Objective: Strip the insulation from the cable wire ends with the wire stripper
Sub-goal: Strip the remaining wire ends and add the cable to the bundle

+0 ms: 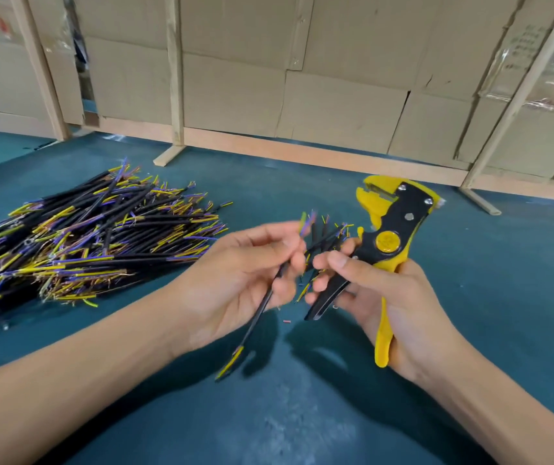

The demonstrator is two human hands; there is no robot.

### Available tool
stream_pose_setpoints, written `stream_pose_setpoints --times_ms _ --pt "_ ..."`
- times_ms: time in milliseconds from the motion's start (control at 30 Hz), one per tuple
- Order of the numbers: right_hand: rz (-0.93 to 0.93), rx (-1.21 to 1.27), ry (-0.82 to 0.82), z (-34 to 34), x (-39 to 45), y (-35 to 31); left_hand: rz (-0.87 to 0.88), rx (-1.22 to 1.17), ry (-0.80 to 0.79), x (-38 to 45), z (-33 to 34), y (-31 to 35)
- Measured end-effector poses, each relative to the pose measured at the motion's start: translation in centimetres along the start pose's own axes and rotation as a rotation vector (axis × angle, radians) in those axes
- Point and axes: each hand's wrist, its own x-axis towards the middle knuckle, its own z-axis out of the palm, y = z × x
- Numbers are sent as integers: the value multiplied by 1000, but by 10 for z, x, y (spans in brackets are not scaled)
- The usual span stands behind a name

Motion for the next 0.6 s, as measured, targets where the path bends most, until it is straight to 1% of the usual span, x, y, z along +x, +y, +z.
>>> stream_pose_setpoints --times_ms 100,167,300,367,433,500,600 --pt "134 -18 -53 7 -4 3 157 -230 82 8 0 5" --pt "208 -10 -93 14 -7 6 211 -348 99 10 -3 10" --pt "255 -19 -124 24 -10 8 256 -450 148 10 -8 12" --pt "296 -15 -141 25 -11 7 259 -487 148 11 -8 11" --pt "330 -15 -175 25 -11 6 263 -481 147 12 -7 9" --pt "342 -40 -195 24 -12 5 264 -418 142 13 -6 5" --pt "361 -66 -250 23 -13 2 293 -212 136 12 -6 2"
